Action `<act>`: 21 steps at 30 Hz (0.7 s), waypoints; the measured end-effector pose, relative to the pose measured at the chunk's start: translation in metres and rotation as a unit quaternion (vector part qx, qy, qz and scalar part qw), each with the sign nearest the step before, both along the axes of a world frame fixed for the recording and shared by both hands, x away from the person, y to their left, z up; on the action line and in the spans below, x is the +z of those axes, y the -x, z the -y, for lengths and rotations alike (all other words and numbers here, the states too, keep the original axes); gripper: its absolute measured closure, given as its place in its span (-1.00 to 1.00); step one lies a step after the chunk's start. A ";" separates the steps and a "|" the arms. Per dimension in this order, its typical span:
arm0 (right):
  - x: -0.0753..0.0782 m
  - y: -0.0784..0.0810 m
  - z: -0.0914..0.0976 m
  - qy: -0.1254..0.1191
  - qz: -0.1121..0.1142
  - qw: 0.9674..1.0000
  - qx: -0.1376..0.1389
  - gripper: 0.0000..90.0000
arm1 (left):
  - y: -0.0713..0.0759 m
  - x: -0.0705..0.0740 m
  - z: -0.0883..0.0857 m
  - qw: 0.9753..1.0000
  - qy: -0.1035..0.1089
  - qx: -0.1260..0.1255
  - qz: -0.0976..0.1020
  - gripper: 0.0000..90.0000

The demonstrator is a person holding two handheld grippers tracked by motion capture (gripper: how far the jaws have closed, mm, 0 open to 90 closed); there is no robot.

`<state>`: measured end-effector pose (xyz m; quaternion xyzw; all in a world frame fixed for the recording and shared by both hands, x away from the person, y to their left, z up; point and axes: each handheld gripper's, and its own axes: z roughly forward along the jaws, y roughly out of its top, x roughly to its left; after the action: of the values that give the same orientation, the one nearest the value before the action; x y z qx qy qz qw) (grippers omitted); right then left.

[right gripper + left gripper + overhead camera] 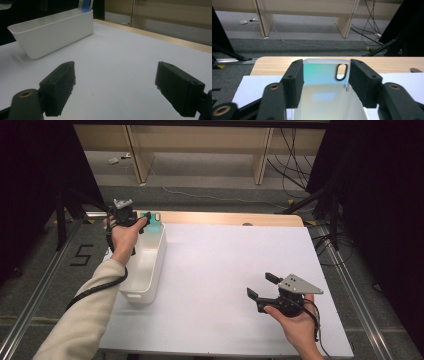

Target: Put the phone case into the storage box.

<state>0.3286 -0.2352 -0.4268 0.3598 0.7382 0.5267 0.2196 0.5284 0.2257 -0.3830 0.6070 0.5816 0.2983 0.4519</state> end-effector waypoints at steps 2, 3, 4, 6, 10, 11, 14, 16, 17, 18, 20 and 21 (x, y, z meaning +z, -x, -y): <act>0.000 0.000 0.000 0.001 -0.001 1.000 0.000 -0.61 | 0.005 0.001 0.000 1.000 0.006 -0.009 0.001 -0.09; 0.000 0.000 0.000 -0.001 -0.004 1.000 0.000 -0.61 | 0.007 0.002 0.000 1.000 0.010 -0.013 0.003 -0.11; 0.000 0.000 0.000 0.001 -0.001 1.000 0.000 -0.61 | 0.009 0.002 0.000 1.000 0.012 -0.016 0.003 -0.14; 0.000 0.001 0.000 0.000 -0.005 1.000 0.000 -0.61 | 0.013 0.003 0.000 1.000 0.011 -0.023 0.004 -0.20; 0.000 0.000 0.000 0.003 0.002 1.000 0.000 -0.61 | 0.021 0.005 0.000 0.999 0.005 -0.035 0.007 -0.30; 0.000 0.000 0.000 0.003 0.001 1.000 0.000 -0.61 | 0.023 0.006 0.000 0.999 0.008 -0.034 0.007 -0.31; 0.000 0.000 0.000 -0.001 -0.005 1.000 0.001 -0.61 | 0.028 0.009 -0.001 0.999 0.008 -0.039 0.013 -0.33; 0.000 0.001 0.000 0.001 -0.004 1.000 0.000 -0.61 | 0.032 0.011 -0.001 0.999 0.005 -0.040 0.017 -0.35; 0.000 0.001 0.000 0.001 -0.003 1.000 0.000 -0.61 | 0.033 0.012 -0.001 0.999 0.003 -0.042 0.018 -0.35; 0.000 0.000 0.000 0.003 0.003 1.000 0.000 -0.61 | 0.035 0.012 -0.001 0.999 0.002 -0.046 0.019 -0.36; 0.000 0.000 0.000 0.003 0.003 1.000 0.000 -0.61 | 0.039 0.013 -0.001 0.998 0.002 -0.053 0.021 -0.38; 0.000 0.000 0.000 0.003 0.001 1.000 -0.001 -0.61 | 0.041 0.013 -0.001 0.998 0.004 -0.054 0.024 -0.38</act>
<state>0.3286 -0.2351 -0.4267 0.3598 0.7390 0.5247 0.2215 0.4876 0.2268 -0.3704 0.6285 0.5377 0.2857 0.4840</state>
